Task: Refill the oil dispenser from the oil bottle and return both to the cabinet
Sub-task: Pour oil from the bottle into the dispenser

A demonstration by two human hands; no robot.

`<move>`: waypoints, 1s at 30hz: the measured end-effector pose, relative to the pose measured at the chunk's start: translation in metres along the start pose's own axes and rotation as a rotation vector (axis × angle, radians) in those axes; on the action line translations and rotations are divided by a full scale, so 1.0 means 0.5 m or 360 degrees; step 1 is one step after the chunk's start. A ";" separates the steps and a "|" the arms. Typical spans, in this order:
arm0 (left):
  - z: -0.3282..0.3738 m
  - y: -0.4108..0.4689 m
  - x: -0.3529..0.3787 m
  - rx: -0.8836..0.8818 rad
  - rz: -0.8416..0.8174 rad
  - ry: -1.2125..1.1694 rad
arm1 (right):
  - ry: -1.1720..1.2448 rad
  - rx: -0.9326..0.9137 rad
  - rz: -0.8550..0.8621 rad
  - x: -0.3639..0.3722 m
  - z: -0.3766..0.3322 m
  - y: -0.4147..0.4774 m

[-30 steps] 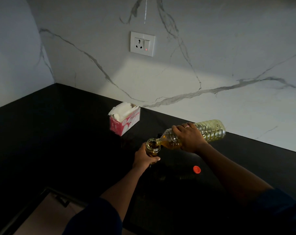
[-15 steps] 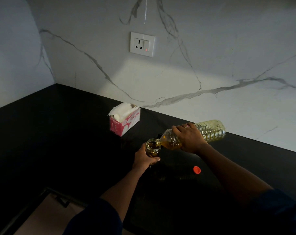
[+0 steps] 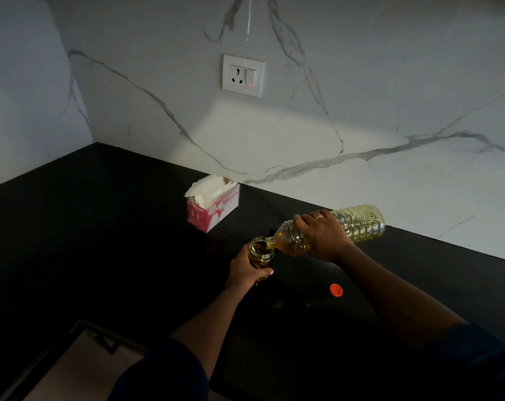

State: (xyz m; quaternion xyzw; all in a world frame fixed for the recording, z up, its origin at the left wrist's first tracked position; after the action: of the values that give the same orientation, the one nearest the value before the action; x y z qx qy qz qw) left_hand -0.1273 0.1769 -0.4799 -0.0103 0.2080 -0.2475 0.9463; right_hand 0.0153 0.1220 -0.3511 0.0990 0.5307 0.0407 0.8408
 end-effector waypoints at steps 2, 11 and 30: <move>0.001 0.000 -0.001 0.0003 0.0003 -0.0003 | -0.0004 -0.0005 0.0008 -0.001 0.000 0.000; 0.003 -0.002 -0.002 -0.0005 0.0010 0.0030 | -0.0008 -0.0018 0.0025 0.000 0.000 0.002; 0.003 -0.003 -0.004 -0.0011 0.0013 0.0026 | -0.0015 -0.0016 -0.0011 0.003 -0.002 0.001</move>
State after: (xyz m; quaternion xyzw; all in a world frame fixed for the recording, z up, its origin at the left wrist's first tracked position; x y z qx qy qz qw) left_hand -0.1288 0.1763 -0.4776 -0.0107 0.2166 -0.2431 0.9454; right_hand 0.0151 0.1228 -0.3528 0.0931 0.5268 0.0400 0.8439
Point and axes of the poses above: each hand's wrist, its own y-axis towards the middle knuckle, its own x-axis out of the palm, z = x × y, the point moved 8 cm from there along y, towards the middle knuckle, and after that the axes turned 9 degrees about x, right-handed, at the moved point
